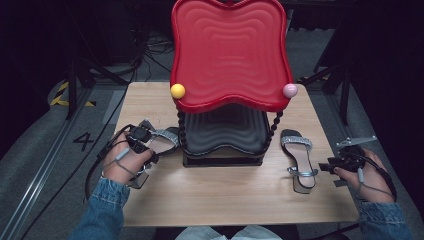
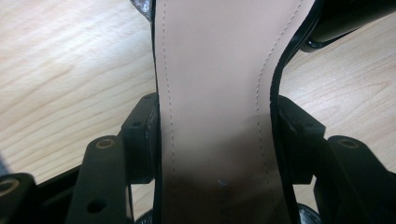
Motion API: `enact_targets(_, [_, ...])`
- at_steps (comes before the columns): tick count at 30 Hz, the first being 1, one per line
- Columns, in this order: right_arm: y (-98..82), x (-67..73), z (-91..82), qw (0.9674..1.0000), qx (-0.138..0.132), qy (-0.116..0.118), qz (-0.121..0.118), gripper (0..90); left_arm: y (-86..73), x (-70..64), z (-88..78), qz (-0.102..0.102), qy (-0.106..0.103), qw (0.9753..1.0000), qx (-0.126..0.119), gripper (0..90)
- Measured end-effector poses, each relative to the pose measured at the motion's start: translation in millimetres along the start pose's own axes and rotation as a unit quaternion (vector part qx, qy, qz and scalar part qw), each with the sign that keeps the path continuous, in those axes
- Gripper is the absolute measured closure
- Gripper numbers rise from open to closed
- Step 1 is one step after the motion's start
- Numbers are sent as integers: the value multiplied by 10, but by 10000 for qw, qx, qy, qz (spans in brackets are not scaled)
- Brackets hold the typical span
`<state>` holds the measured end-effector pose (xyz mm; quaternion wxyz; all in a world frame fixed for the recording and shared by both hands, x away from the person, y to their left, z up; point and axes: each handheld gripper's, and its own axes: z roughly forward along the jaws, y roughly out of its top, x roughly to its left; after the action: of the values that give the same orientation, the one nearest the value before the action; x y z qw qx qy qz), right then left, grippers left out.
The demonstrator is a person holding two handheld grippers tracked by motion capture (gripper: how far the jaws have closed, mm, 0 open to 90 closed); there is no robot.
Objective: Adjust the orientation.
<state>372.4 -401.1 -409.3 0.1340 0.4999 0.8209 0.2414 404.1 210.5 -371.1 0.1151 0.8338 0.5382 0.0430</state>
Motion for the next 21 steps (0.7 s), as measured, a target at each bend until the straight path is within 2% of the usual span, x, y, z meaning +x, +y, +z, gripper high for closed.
enact_targets(8, [-2, -8, -9, 10000, -22, 19, 17, 524, 41, 51, -274, -43, 83, 9999, -99, 424])
enact_targets(15, [-17, -14, -26, 10000, -23, 44, 54, 529, 86, 91, -488, 22, 85, 9998, -195, 425])
enact_targets(17, [-22, -19, -30, 10000, -32, 38, 64, 529, 107, 126, -609, 51, 108, 9997, -224, 424])
enact_targets(21, [-30, -29, -41, 10000, -51, 39, 58, 531, 131, 158, -780, -26, 272, 9992, -293, 424])
